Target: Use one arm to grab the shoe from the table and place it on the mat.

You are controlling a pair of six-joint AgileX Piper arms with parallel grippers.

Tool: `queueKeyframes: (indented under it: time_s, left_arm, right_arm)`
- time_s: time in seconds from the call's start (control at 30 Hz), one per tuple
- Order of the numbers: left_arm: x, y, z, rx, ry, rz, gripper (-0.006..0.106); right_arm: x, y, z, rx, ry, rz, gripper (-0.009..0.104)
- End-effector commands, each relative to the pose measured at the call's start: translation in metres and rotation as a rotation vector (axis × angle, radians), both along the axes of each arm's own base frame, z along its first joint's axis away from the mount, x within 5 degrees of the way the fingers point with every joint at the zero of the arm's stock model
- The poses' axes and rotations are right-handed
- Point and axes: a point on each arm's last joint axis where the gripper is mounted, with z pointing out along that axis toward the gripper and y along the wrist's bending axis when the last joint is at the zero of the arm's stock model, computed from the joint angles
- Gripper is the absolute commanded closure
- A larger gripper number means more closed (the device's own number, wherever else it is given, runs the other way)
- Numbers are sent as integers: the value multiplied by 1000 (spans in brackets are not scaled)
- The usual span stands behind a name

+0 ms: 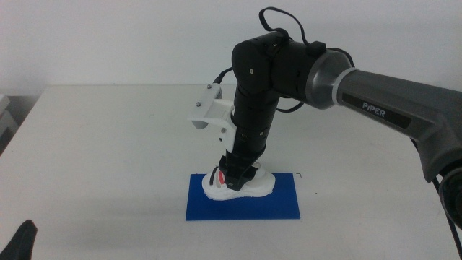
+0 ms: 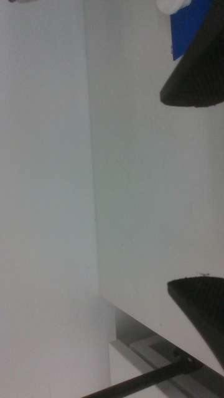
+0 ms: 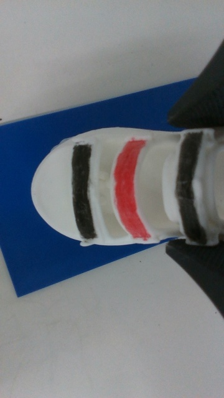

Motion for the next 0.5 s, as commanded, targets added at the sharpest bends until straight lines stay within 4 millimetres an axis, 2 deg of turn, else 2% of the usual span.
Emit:
queueKeyframes:
  time_s: [0.0, 0.27, 0.47]
  left_arm:
    - [0, 0, 6, -18, -85, 1, 7]
    - [0, 0, 6, -18, -85, 1, 7]
    - [0, 0, 6, -18, -85, 1, 7]
  right_arm:
    - [-1, -4, 31, 59, -72, 14, 94]
    - [1, -1, 15, 28, -52, 71, 94]
    - [3, -3, 14, 0, -66, 78, 94]
